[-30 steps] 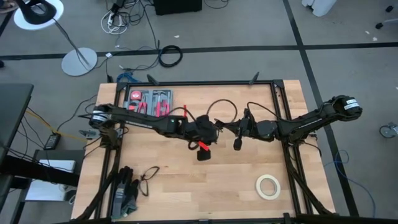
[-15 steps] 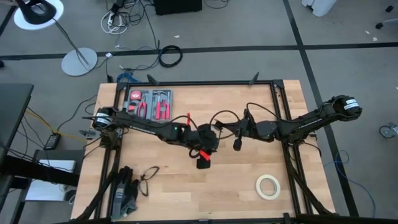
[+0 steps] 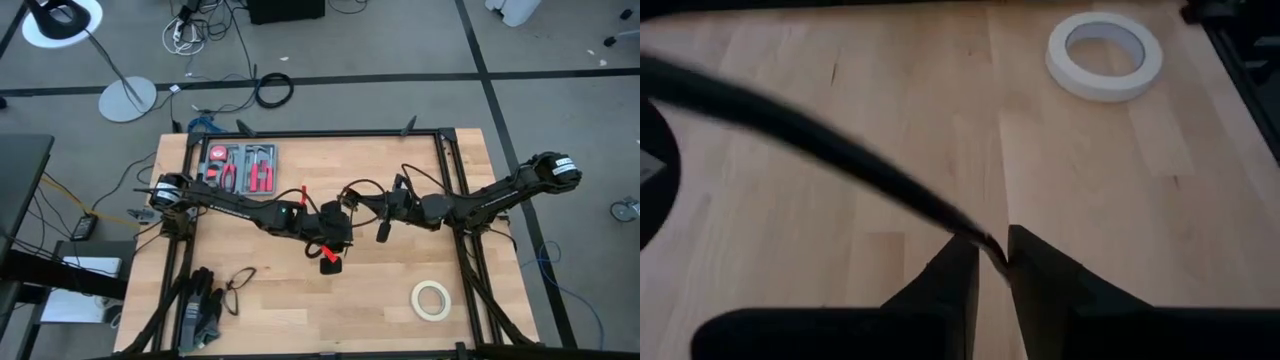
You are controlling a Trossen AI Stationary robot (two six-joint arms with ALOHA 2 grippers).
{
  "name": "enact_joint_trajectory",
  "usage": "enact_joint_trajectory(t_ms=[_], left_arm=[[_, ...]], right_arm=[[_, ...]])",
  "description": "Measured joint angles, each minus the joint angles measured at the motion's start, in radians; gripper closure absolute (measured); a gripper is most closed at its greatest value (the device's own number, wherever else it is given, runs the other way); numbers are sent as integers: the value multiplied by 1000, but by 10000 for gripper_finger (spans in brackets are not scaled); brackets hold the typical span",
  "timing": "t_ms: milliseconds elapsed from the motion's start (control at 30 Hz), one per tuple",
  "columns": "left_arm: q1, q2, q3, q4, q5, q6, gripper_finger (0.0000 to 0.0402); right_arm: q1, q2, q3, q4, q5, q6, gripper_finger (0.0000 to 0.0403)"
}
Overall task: Coil cords
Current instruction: Uncoil the black wire from the spool
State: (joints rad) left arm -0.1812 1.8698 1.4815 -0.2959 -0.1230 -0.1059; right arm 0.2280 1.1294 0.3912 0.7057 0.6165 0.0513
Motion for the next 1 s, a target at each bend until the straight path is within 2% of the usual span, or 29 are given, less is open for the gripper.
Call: enact_joint_trajectory(t_ms=[100,367,633,1000], left_arm=[[-17,0,0,28,-7,1,341],[-42,0,0,61,-14,-29,341],[-63,36,1,88,-70,-54,341],[-86,71,1,83,-22,-60,334]], right_arm=[[12,0,0,-5,84,-32,403],[14,0,0,21,178,-158,403],[14,0,0,136,181,-244,403],[17,-7,0,154,217,-325,403]])
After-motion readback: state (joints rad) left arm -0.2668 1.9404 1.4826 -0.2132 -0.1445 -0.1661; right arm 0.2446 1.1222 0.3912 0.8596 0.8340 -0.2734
